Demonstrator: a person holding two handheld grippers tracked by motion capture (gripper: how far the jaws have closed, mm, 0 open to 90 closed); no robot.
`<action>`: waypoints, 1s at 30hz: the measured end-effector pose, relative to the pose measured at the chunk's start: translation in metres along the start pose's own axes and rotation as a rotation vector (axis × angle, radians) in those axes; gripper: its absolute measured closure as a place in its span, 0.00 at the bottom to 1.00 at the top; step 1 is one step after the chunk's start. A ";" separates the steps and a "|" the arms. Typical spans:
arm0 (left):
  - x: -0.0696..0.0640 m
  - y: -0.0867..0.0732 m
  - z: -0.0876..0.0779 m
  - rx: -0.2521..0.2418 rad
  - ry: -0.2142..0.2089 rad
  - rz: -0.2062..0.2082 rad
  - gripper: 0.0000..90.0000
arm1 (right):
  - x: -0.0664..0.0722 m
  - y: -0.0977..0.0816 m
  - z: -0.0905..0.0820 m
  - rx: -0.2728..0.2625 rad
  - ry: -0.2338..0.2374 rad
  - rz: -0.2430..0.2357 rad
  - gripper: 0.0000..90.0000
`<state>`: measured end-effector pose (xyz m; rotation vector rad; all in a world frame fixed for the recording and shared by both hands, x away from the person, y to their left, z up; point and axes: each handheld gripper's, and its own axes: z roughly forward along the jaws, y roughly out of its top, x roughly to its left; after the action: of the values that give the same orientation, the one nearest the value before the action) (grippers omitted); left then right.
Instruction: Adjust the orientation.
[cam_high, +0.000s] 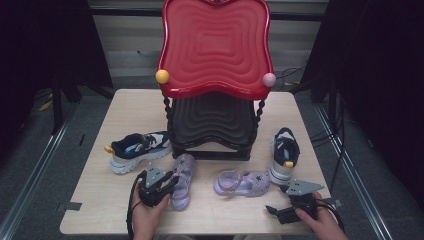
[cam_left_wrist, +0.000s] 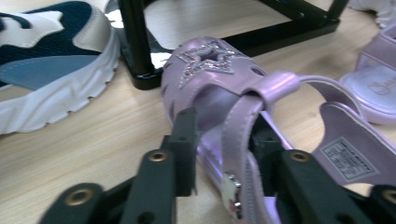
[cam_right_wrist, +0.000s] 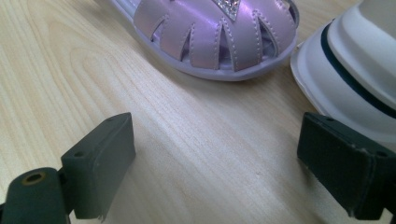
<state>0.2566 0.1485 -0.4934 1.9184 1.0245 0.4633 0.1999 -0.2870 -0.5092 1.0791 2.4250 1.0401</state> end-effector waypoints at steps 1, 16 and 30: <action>0.000 0.000 0.000 0.004 -0.015 0.012 0.88 | 0.000 0.000 0.000 0.000 0.000 0.000 0.12; -0.001 0.006 -0.009 -0.023 0.013 0.059 0.91 | 0.000 0.000 0.000 0.000 0.000 0.000 0.12; 0.000 -0.006 -0.008 0.062 0.043 -0.036 0.86 | 0.000 0.000 0.000 0.000 0.000 -0.001 0.12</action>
<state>0.2489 0.1540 -0.4939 1.9492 1.1113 0.4585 0.1999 -0.2870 -0.5093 1.0777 2.4252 1.0403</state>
